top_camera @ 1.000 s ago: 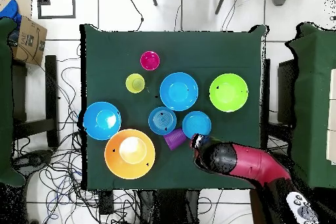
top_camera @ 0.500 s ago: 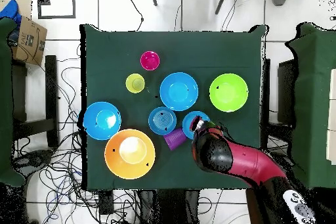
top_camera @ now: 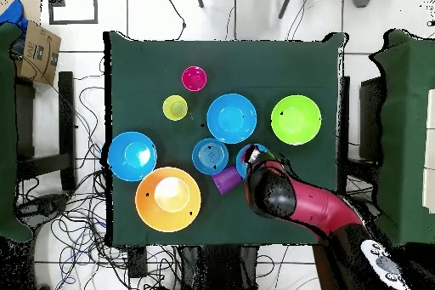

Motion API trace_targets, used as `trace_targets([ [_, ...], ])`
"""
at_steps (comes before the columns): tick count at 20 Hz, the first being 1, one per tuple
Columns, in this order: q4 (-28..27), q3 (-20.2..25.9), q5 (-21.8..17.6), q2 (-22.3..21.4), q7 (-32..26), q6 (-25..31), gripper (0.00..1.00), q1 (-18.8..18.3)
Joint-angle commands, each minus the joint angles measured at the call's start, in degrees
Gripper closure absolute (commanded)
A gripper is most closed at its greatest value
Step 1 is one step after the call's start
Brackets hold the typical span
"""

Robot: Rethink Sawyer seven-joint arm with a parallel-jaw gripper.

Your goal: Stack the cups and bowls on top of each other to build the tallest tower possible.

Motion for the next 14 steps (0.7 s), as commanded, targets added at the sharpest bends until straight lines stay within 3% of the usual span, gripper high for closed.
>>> trace_targets([
  [1,2.3,6.0,4.6,0.4,10.9,2.7,0.00,1.9],
  [5,2.0,6.9,6.4,0.2,10.7,3.6,0.00,2.2],
  [14,-0.2,4.1,11.8,0.6,12.3,2.3,0.00,7.3],
])
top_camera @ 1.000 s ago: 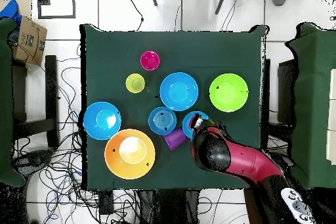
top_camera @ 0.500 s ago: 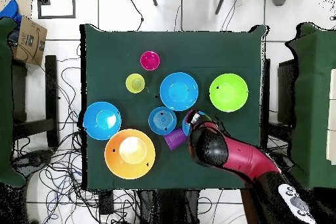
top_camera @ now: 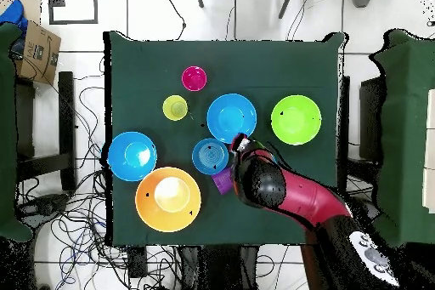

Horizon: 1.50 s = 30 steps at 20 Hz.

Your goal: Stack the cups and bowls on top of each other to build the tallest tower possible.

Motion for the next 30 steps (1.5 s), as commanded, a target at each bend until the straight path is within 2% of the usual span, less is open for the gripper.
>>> trace_targets([
  [1,-0.6,2.5,5.0,1.7,12.3,2.0,0.00,4.6],
  [7,-4.0,0.9,7.5,4.5,11.4,0.2,0.00,7.0],
  [16,-11.7,-4.9,9.4,12.7,9.2,-1.1,0.00,11.4],
  [30,-18.5,-6.6,11.4,20.9,9.8,-6.3,0.00,14.0],
])
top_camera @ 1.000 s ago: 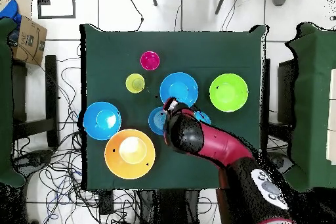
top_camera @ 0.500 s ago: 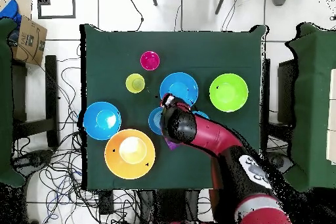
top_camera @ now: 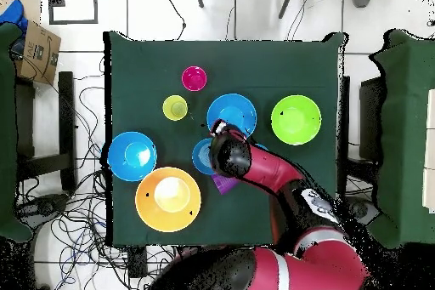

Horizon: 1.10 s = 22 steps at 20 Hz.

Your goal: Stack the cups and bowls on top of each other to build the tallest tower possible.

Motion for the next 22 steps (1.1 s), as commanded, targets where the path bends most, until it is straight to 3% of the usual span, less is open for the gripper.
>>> trace_targets([
  [1,-6.9,-0.1,3.0,5.8,9.9,-3.8,0.00,2.2],
  [11,-5.9,0.2,4.6,3.4,9.9,0.1,0.00,2.8],
  [22,-4.4,0.6,7.9,-2.2,10.4,6.6,0.00,3.9],
])
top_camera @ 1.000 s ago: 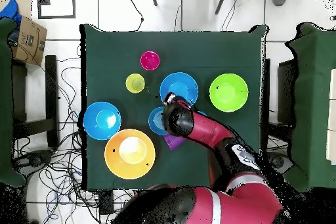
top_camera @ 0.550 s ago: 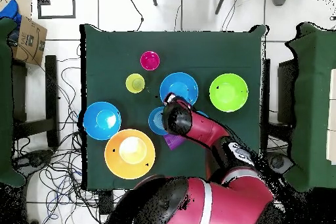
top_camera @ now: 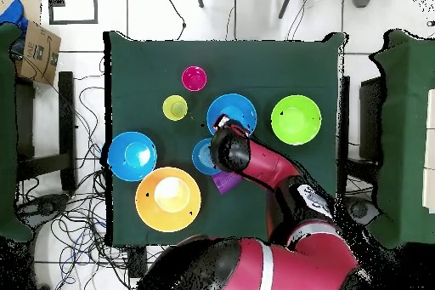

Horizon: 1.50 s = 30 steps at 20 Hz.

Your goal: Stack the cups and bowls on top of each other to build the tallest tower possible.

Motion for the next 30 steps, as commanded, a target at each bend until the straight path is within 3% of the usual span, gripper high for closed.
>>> trace_targets([
  [1,-2.3,2.4,4.6,-3.6,10.4,8.3,0.00,2.2],
  [11,-2.6,2.1,7.9,-4.6,10.1,10.7,0.00,3.7],
  [24,-4.2,1.2,11.1,-1.5,10.7,7.1,0.00,6.5],
  [30,-5.2,0.8,10.8,1.1,9.9,4.2,0.00,6.8],
])
